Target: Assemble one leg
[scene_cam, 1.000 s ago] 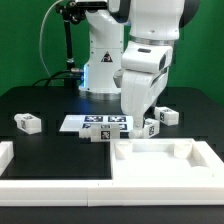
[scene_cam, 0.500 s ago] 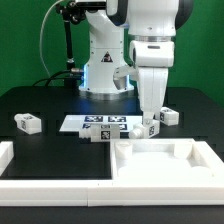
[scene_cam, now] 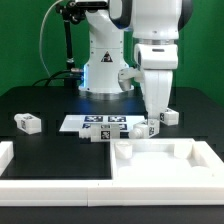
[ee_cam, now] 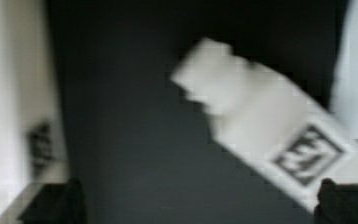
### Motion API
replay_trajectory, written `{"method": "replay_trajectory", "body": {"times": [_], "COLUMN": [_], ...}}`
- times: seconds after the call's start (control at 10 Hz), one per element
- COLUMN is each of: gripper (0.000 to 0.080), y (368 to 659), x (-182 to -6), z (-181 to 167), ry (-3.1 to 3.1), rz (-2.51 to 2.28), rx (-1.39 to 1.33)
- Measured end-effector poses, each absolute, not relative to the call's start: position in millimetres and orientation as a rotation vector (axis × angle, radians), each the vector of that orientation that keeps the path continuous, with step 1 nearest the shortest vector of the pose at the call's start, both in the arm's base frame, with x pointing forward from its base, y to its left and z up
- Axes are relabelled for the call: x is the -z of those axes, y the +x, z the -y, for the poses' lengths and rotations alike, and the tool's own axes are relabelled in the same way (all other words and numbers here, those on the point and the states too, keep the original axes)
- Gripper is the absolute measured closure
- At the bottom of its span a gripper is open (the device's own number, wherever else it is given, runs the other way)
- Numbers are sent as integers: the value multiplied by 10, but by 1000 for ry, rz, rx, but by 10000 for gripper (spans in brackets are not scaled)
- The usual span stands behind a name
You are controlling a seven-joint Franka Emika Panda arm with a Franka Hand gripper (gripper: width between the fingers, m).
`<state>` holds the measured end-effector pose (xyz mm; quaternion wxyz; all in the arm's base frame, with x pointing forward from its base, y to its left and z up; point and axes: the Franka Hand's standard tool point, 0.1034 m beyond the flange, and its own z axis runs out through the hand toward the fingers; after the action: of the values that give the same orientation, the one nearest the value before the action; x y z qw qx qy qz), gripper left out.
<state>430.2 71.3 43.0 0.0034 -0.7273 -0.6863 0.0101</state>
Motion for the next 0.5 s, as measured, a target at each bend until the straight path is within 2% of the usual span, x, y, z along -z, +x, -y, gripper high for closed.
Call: {"method": "replay_trajectory", "body": {"times": [0.2,0.5], "gripper": [151,151], "y": [4116,4099], "x": [-356,-336], "z": [-737,-727], "ry": [-2273,-2278], "rz": [2155,2149], "rx": [16,28]}}
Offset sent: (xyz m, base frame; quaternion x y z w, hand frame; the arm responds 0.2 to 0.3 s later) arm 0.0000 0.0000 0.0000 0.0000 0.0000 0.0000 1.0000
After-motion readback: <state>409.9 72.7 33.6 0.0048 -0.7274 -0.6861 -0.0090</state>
